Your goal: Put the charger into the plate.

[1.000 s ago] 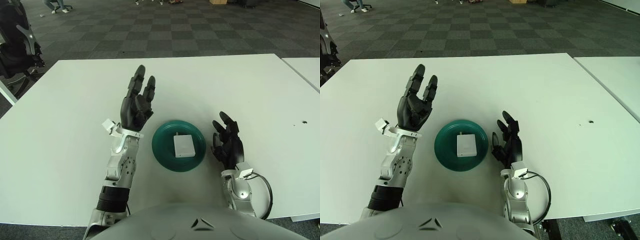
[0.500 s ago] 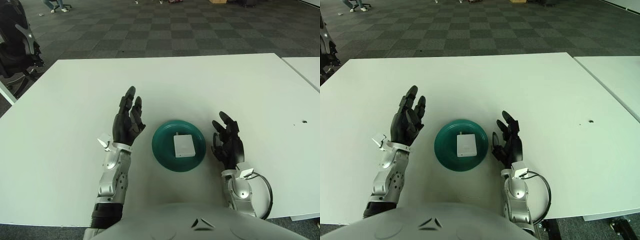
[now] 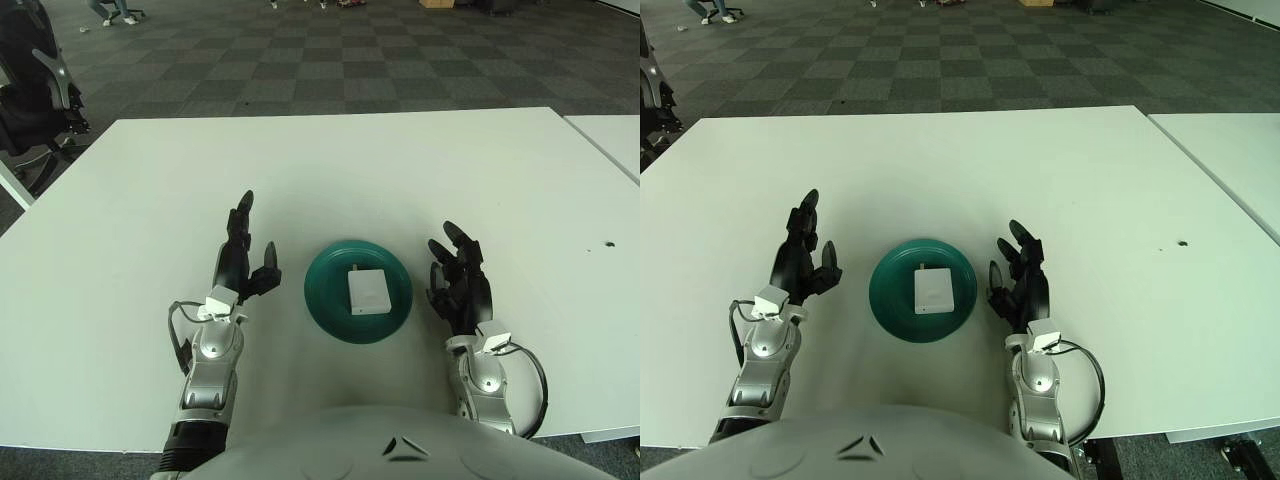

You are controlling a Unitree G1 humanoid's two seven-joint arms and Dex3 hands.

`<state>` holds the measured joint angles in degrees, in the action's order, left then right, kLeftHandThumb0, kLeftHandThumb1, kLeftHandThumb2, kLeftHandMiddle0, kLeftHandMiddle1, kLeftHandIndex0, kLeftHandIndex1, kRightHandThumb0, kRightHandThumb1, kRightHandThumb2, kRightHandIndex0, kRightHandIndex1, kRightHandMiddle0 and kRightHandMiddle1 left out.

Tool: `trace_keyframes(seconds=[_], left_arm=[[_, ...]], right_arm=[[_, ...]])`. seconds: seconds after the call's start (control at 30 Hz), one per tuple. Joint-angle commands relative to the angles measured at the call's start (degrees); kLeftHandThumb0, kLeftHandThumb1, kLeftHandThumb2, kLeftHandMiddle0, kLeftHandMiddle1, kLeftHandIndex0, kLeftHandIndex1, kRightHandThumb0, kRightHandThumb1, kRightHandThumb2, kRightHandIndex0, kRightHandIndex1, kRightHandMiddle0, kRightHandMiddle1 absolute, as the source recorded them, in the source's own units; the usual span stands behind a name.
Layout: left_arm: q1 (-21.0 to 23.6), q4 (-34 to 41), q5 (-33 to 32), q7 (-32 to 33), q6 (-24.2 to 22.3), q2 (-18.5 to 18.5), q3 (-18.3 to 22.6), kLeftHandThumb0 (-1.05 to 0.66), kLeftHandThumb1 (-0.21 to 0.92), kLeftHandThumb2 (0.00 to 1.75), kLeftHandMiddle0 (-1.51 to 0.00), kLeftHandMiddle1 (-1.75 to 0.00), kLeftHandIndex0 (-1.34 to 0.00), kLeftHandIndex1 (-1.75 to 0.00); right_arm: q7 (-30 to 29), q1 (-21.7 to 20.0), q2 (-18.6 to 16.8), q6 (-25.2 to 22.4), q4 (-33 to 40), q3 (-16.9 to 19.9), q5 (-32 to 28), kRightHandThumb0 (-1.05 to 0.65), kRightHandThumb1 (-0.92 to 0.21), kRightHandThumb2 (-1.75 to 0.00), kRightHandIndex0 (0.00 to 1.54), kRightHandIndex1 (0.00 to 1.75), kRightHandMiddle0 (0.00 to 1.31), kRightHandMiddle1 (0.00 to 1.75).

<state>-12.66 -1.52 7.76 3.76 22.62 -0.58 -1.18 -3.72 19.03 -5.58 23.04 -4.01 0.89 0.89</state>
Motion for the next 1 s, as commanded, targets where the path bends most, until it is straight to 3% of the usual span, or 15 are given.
trace_keyframes(seconds=[0.0, 0.7, 0.97], left_arm=[[-0.66, -4.46, 0.52, 1.59, 2.96, 1.32, -0.71, -1.0, 0.92, 1.08, -0.01, 0.0, 0.0, -0.27], [-5.58, -9.24, -13.0, -3.09, 2.79, 9.17, -1.39, -0.99, 0.92, 1.03, -0.06, -0.03, 0.0, -0.5], [-6.6, -10.9, -14.24, -2.71, 4.37, 12.1, -3.91, -0.99, 0.92, 1.0, -0.11, -0.04, 0.0, -0.55]], right_arm=[[-0.14, 4.03, 1.28, -6.49, -11.88, 2.52, -1.45, -0.72, -0.88, -0.52, 0.09, 0.61, 0.0, 0.66], [0.82, 3.76, 2.8, -9.66, -10.53, 4.06, -2.5, -0.7, -0.9, -0.48, 0.15, 0.54, 0.0, 0.68], [1.36, 4.53, 2.9, -10.19, -7.83, 4.55, -3.41, -0.67, -0.86, -0.49, 0.17, 0.53, 0.0, 0.73]])
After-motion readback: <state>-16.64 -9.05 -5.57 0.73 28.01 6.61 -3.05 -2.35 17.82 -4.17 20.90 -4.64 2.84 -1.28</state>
